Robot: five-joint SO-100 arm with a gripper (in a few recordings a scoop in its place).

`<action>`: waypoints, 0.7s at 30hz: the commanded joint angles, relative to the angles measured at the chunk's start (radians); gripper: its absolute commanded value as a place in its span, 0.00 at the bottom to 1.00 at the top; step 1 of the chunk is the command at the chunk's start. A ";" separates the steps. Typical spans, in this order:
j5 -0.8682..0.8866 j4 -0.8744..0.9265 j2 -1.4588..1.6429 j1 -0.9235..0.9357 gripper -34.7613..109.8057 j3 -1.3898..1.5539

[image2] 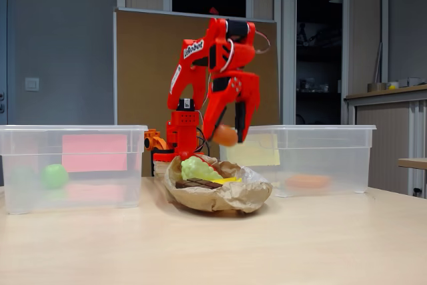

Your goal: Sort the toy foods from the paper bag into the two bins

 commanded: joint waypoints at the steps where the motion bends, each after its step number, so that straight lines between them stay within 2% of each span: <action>1: -0.008 0.044 0.233 -0.009 0.47 0.115; 5: 0.000 0.074 0.476 -0.055 0.47 0.324; 9: 0.106 0.092 0.716 -0.172 0.47 0.522; 14: 0.419 0.100 0.854 -0.428 0.47 0.626; 21: 0.899 0.069 0.755 -0.782 0.46 0.569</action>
